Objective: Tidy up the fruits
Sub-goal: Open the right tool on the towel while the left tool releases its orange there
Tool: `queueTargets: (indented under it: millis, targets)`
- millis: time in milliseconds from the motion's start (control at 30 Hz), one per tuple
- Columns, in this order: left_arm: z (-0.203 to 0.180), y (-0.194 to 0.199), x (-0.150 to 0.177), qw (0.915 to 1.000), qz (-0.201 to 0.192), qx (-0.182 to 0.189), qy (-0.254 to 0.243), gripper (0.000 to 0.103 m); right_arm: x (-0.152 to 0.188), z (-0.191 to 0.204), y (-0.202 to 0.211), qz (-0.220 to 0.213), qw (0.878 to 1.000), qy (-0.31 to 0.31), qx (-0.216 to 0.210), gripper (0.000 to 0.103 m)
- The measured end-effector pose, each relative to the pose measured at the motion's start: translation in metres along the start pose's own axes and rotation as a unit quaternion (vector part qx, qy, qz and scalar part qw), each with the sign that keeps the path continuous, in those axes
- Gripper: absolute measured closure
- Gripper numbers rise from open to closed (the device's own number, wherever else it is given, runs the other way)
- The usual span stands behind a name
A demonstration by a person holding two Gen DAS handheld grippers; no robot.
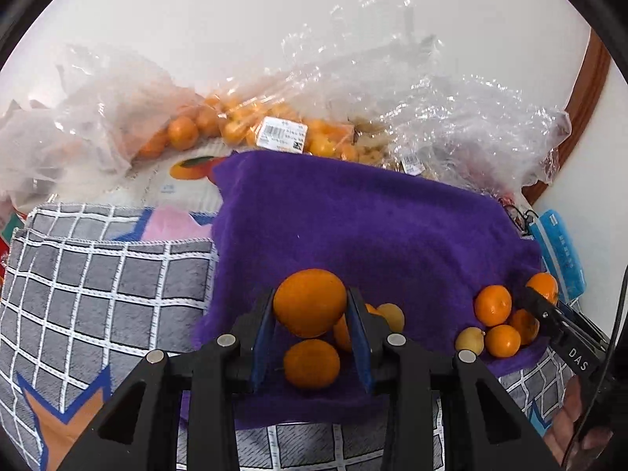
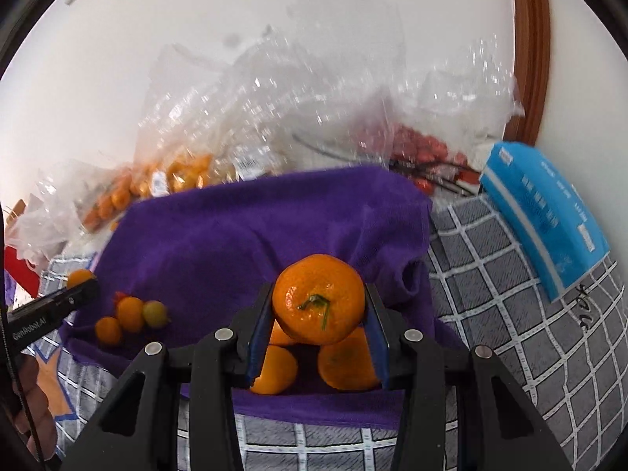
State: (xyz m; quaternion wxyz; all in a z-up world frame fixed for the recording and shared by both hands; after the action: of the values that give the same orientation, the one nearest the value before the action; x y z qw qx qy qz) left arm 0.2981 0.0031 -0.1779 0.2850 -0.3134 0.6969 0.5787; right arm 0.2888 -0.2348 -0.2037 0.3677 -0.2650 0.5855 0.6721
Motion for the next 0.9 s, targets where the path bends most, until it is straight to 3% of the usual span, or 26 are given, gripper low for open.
queueTargets:
  millis: [433,500,533,600,633,900]
  targets:
    - [0.004,-0.01,0.012,0.9994,0.03,-0.015,-0.007,0.069,0.004,0.003,-0.001,0.0,1.0,0.02,0.009,0.059]
    - [0.007,-0.008,0.012,0.9992,0.032,-0.024,-0.008,0.065,0.004,0.005,0.001,0.0,1.0,0.026,0.01,0.059]
    - [0.009,-0.006,0.011,0.9991,0.03,-0.03,-0.009,0.058,0.004,0.005,0.002,-0.001,1.0,0.028,0.012,0.058]
    - [0.012,0.0,0.009,0.999,0.023,-0.037,-0.01,0.052,0.002,0.009,0.007,-0.006,0.999,0.033,0.009,0.05]
    - [0.013,0.006,0.007,0.9991,0.019,-0.037,-0.007,0.049,0.001,0.01,0.011,-0.009,0.999,0.034,0.009,0.045]
    - [0.003,0.063,0.005,0.9997,-0.001,-0.022,-0.009,0.032,-0.015,0.029,0.065,-0.038,0.999,0.03,0.007,0.036]
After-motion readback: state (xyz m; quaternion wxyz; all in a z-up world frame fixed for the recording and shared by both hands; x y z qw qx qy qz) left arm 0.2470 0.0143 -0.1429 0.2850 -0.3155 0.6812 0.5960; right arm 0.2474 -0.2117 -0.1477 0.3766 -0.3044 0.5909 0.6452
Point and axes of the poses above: each gripper's, at about its wrist camera, not at the fingertips, and y roughly against the way its jaws point, z to its left, x to its underside, the point moved 8 cm from there along -y, roughly the way its jaws point, and after that the axes turned 13 degrees about -z, right-handed, at the moved point
